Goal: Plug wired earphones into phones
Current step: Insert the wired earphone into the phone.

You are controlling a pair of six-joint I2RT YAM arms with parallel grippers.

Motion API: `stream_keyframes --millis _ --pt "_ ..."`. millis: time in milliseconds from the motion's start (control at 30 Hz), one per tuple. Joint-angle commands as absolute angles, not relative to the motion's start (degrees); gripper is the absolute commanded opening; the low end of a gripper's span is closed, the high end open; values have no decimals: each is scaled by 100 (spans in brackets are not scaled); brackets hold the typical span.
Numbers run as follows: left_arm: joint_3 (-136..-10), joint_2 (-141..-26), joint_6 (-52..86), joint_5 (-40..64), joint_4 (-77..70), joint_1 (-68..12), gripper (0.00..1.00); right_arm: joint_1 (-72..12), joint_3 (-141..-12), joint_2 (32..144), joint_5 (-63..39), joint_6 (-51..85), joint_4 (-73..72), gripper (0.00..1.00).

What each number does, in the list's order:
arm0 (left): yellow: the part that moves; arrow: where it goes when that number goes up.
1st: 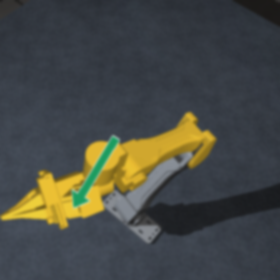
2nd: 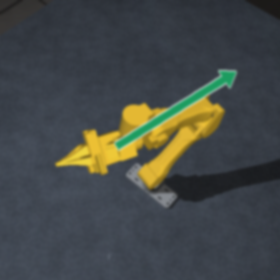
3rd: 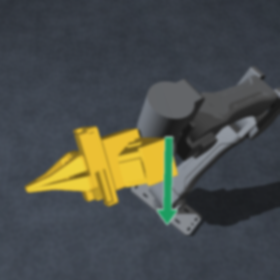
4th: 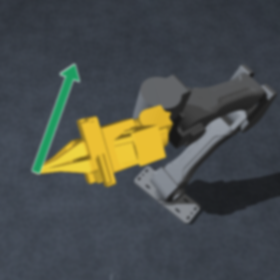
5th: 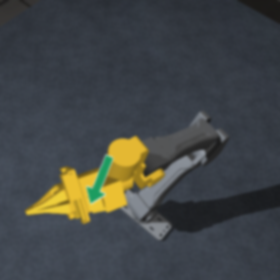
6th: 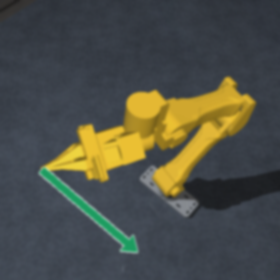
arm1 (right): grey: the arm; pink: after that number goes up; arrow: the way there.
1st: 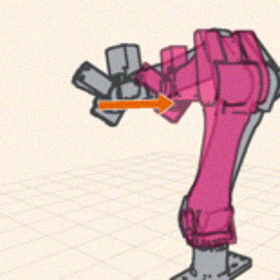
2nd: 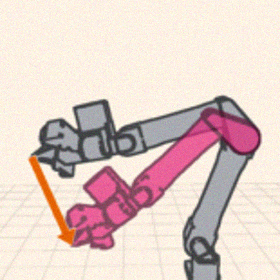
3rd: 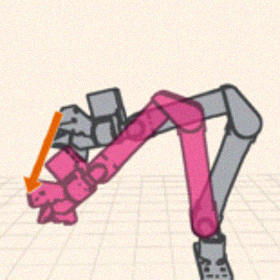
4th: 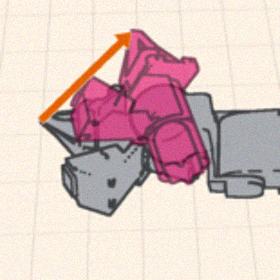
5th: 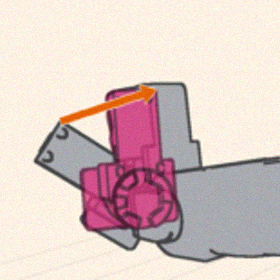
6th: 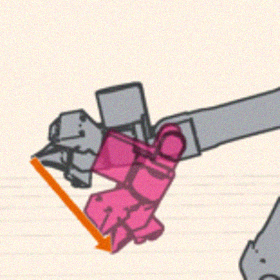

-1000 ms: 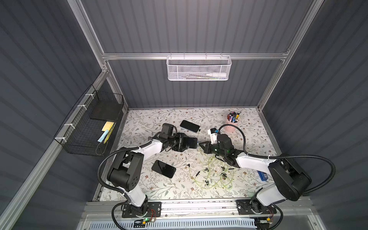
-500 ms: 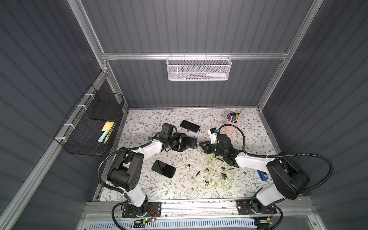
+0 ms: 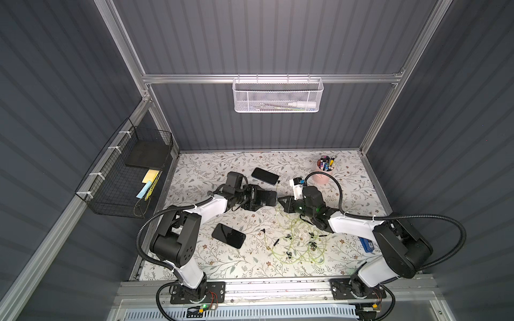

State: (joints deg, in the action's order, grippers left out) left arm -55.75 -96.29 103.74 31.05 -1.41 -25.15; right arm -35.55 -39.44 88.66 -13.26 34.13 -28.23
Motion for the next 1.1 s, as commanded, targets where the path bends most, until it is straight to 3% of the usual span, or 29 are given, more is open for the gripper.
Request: stream_keyframes --millis 0,233,367,433,533,667,1067 --pt "-5581 -9699 10309 3449 -333 -2610 0 -3582 -4171 8946 -1357 3305 -2929 1" --pt "-5725 -9864 10363 3473 -494 -2698 0 -3616 -4252 9180 -1667 3281 -3130 2" --pt "-5729 -9873 10266 3370 -185 -2658 0 -3621 -4347 9192 -1605 3201 -2868 11" --pt "-5791 -9862 10067 3254 175 -2560 0 -3587 -4401 9090 -1552 3123 -2484 23" --pt "-5923 -9843 9746 3049 741 -2360 0 -3497 -4496 8924 -1495 3022 -1802 49" --pt "-6290 -10036 9206 2810 1520 -2126 0 -3330 -4475 8684 -1385 3001 -1087 63" --pt "-7836 -11370 8011 2499 2892 -1895 0 -3232 -4352 8370 -1178 2864 -272 69"
